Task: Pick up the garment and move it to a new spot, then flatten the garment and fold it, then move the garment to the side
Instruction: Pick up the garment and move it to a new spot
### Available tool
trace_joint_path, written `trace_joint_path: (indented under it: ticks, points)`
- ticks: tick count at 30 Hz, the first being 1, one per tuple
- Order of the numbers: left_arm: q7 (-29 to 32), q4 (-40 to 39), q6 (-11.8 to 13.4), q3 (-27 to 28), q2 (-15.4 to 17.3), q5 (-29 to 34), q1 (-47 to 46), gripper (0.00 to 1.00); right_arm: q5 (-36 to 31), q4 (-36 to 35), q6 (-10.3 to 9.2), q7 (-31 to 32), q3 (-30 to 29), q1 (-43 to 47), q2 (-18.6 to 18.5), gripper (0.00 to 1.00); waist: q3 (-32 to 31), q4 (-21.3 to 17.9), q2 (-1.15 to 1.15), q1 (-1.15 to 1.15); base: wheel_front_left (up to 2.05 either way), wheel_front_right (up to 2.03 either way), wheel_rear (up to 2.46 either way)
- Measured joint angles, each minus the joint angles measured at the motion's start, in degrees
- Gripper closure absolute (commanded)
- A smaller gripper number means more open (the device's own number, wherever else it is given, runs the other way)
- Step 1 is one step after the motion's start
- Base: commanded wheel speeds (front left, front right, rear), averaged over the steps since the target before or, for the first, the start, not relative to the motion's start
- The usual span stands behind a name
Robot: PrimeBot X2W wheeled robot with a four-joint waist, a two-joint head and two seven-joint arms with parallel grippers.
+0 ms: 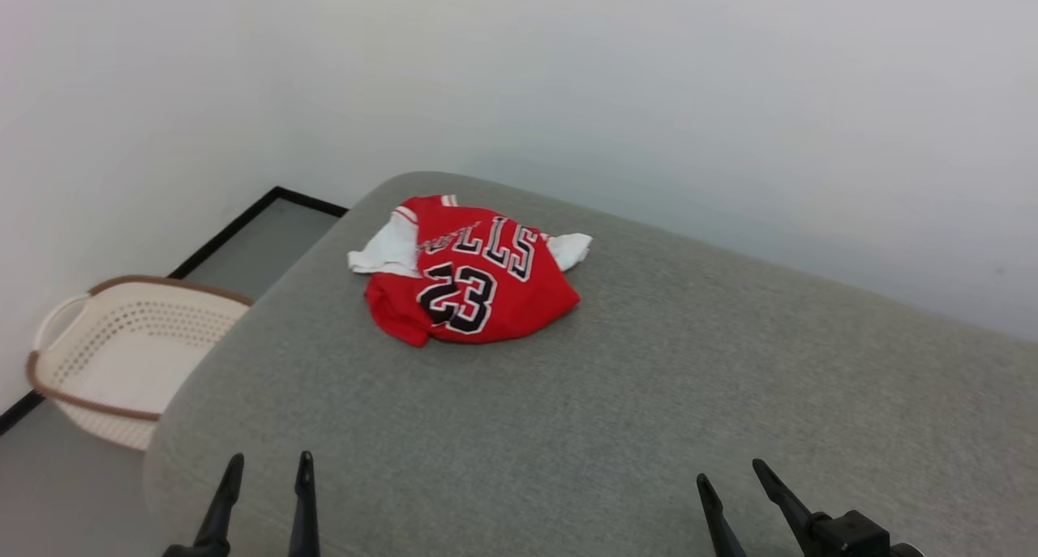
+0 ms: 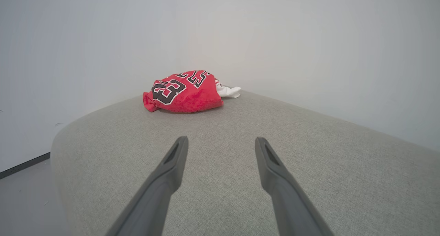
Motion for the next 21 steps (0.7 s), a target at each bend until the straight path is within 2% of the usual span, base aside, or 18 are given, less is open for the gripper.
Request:
trace_joint_path:
  ticks: [6, 11, 14, 21]
  points:
    - [0.44, 2.44, -1.37, -0.29, 1.41, -2.96, -4.33, 0.00, -1.31, -0.47, 0.00, 0.62, -0.80, -0.10, 0.00, 0.00, 0.57, 0.62, 0.00, 0.00, 0.00, 0.00, 0.00]
    - [8.59, 4.10, -2.58, -0.67, 5.56, -11.05, -13.44, 0.00, -3.70, -2.79, 0.01, 1.78, -2.15, -1.05, 0.03, 0.00, 2.60, -0.58, 0.00, 0.00, 0.00, 0.00, 0.00]
    - [13.69, 3.80, -2.76, -1.02, 9.76, -16.38, -21.02, 0.00, -6.00, -4.63, 0.01, 2.65, -3.16, -2.44, 0.05, 0.00, 4.96, -1.36, 0.00, 0.00, 0.00, 0.00, 0.00]
    - [22.43, 6.66, -2.88, -6.45, 21.83, -29.88, -38.51, 0.00, -9.50, -8.84, 0.01, 4.37, -5.94, -4.87, 0.02, 0.00, 13.00, -4.10, 0.00, 0.00, 0.00, 0.00, 0.00]
